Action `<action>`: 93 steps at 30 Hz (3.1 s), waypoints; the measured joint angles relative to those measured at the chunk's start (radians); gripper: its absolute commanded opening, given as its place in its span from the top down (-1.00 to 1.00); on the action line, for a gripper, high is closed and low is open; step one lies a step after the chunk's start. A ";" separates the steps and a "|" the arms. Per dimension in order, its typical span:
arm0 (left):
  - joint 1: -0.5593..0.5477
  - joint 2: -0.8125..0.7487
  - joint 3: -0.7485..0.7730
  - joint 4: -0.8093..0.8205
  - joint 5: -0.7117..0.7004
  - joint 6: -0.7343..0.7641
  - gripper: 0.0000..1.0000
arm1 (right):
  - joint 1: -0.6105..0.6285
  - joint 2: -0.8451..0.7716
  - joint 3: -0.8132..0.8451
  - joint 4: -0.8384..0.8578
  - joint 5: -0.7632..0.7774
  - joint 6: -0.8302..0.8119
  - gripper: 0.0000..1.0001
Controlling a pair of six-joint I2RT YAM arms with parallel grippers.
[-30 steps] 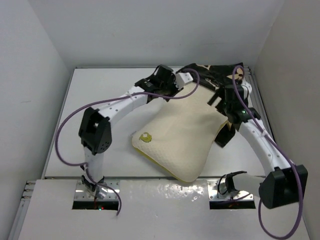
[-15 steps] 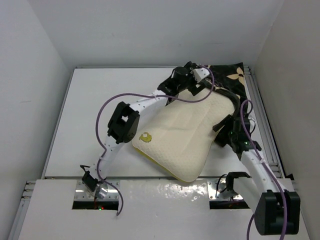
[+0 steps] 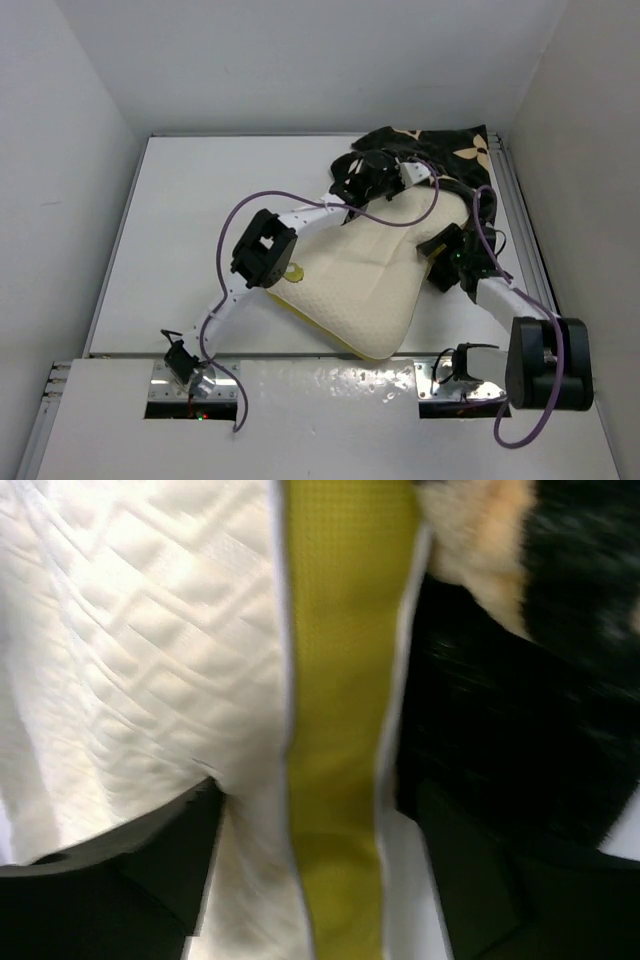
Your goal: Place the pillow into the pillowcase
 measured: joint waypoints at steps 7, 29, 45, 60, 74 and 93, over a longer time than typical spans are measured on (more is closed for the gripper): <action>0.003 -0.029 0.015 -0.131 0.034 0.051 1.00 | -0.011 0.098 0.042 0.056 -0.059 0.008 0.95; 0.013 -0.652 -0.457 -0.982 -0.038 0.285 1.00 | 0.111 0.219 0.370 -0.163 -0.037 -0.064 1.00; 0.017 -0.642 -0.275 -0.946 -0.224 -0.040 -0.44 | 0.242 0.191 0.339 -0.149 -0.020 -0.190 0.19; 0.079 -0.343 -0.108 -0.776 -0.135 -0.173 1.00 | 0.247 0.183 0.340 -0.171 -0.016 -0.227 -0.96; 0.092 -0.389 -0.002 -0.945 0.140 -0.127 1.00 | 0.317 0.423 0.546 -0.139 -0.021 -0.338 0.71; 0.060 -0.433 0.040 -1.032 0.369 -0.042 1.00 | 0.352 0.068 0.230 0.241 0.058 -0.107 1.00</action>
